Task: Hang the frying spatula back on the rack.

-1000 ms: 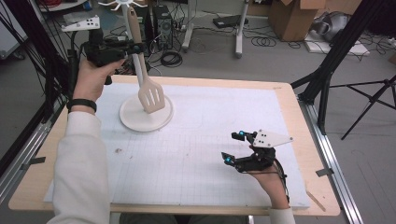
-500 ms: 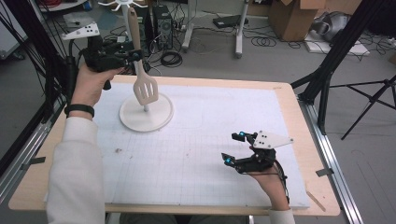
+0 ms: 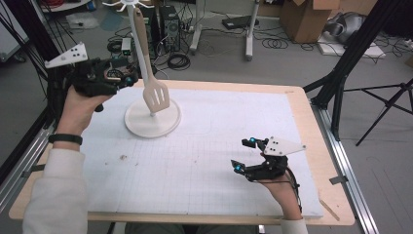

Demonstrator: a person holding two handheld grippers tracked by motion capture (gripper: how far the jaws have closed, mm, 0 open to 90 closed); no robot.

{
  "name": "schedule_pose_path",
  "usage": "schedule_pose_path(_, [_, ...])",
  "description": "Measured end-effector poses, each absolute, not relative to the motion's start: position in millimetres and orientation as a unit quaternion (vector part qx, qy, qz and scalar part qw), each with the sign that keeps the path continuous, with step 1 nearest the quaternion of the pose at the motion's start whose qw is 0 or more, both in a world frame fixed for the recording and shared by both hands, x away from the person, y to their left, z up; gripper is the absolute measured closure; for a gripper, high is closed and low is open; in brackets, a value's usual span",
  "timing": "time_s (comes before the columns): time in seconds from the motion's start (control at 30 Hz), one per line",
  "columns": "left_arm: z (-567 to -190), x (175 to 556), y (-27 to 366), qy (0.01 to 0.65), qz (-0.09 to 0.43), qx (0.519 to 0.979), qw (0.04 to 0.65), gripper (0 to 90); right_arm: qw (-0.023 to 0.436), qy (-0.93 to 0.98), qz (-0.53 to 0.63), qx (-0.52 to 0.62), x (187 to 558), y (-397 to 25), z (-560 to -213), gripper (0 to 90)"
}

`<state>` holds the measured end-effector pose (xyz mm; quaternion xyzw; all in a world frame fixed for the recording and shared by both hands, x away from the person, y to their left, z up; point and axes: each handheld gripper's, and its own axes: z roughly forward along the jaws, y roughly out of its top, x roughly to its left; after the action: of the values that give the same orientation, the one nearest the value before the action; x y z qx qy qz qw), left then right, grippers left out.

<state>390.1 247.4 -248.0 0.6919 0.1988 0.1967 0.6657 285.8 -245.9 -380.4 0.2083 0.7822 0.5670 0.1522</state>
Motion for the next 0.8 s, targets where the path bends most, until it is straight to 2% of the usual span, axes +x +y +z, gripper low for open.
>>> schedule_pose_path(0.2, [-277.7, 360.0, 244.3, 0.183, 0.198, 0.704, 0.657, 17.9, 0.154, 0.783, 0.566, 0.207, 284.9, -246.6, -380.7, 19.4])
schedule_pose_path(0.8, [-345.5, 303.4, 219.3, 0.148, 0.166, 0.711, 0.667, 16.9, 0.16, 0.786, 0.56, 0.205, 285.1, -243.8, -383.1, 18.5])
